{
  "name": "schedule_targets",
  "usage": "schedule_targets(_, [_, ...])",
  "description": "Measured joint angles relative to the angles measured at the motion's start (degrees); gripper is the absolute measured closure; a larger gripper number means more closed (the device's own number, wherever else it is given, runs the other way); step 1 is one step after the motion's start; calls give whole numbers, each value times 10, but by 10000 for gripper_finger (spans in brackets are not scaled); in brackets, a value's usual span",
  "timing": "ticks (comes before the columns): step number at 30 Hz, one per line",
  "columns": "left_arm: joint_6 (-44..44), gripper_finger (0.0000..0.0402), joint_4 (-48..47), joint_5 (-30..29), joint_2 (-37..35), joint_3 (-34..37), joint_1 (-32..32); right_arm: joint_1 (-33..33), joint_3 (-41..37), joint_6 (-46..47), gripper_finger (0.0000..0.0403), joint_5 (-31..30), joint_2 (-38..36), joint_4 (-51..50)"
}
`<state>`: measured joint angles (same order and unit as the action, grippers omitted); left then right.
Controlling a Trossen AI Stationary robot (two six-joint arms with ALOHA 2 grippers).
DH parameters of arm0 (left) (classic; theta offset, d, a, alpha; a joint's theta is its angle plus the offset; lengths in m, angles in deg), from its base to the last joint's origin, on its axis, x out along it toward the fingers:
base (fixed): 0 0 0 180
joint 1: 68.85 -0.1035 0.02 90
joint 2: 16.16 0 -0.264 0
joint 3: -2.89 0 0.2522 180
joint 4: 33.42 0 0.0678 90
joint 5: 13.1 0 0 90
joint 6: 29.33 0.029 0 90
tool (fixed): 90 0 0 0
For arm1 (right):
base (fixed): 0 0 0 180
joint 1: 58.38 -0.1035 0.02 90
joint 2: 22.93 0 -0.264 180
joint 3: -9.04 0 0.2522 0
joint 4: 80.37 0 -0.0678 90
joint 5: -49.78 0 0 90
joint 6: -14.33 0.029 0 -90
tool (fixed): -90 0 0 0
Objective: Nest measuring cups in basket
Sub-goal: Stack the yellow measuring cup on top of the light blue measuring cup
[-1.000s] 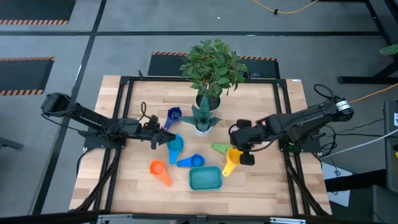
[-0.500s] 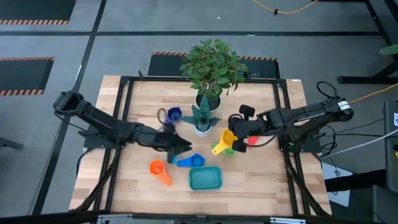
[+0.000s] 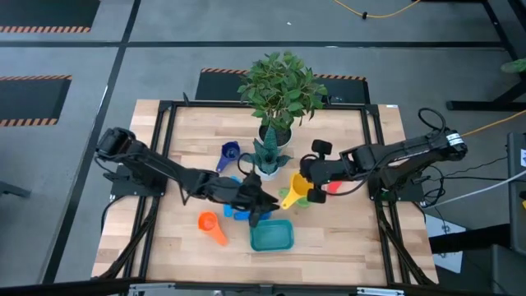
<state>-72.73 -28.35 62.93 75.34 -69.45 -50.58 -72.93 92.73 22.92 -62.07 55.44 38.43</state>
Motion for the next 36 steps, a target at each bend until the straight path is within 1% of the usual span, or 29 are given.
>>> schedule_targets(4, [-27, 271, 0, 1, 11, -12, 0, -12, 0, -53, 386, 0, 0, 16])
schedule_targets(7, [-31, 271, 0, 1, 10, -13, 0, -20, 0, -89, 386, 0, 0, 38])
schedule_targets(12, [-60, 271, 3, 0, 10, -13, 0, -22, 0, -119, 386, -2, 0, 83])
schedule_targets(16, [-61, 271, 3, 0, 10, -13, 0, -21, 0, -130, 386, -5, 0, 110])
schedule_targets(21, [-61, 271, 3, 0, 10, -13, 0, -21, 0, -135, 386, -29, 0, 118])
schedule_targets(25, [-62, 271, 2, 1, 10, -13, 0, -21, 0, -136, 386, -32, 0, 138])
schedule_targets(31, [-62, 272, 2, 1, 10, -13, 1, -21, 0, -138, 386, -32, 0, 140])
schedule_targets(36, [-62, 294, 2, 2, 10, -13, 1, -21, 0, -138, 386, -32, 0, 142])
